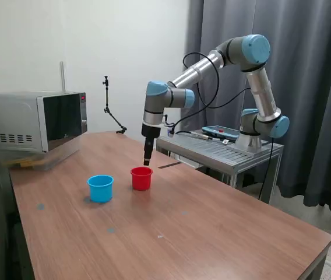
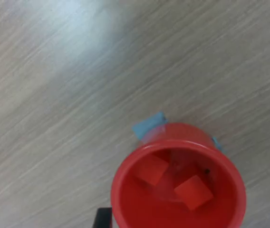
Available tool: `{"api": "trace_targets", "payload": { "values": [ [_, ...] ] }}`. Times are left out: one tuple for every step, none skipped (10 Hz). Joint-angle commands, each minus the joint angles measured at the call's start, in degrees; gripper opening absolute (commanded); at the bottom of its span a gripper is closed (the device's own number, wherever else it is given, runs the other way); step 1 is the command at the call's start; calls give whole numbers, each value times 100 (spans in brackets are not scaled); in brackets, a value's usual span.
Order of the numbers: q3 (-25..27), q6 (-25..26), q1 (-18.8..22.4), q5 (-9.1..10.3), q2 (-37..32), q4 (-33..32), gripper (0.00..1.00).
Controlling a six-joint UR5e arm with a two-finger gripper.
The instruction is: Place red objects in the red bin, and blue objects in the blue bin.
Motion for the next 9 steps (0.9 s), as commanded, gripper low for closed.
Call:
{"api": "trace_targets", "payload": {
  "values": [
    [58,1,129,31,-93,0,100],
    [32,-34,591,31,-198,0,100],
    [23,-43,822,31,-460,0,100],
    [-12,-35,851,31,-767,157,100],
    [-108,-43,860,22,-1005,724,100],
    [-196,-78,868,31,-1365,1399,100],
    [-214,-122,860,22,-1751,1806,100],
    [-214,-148,860,14,-2059,2011,100],
    [-197,-140,868,14,-2323,2178,100]
  ]
}}
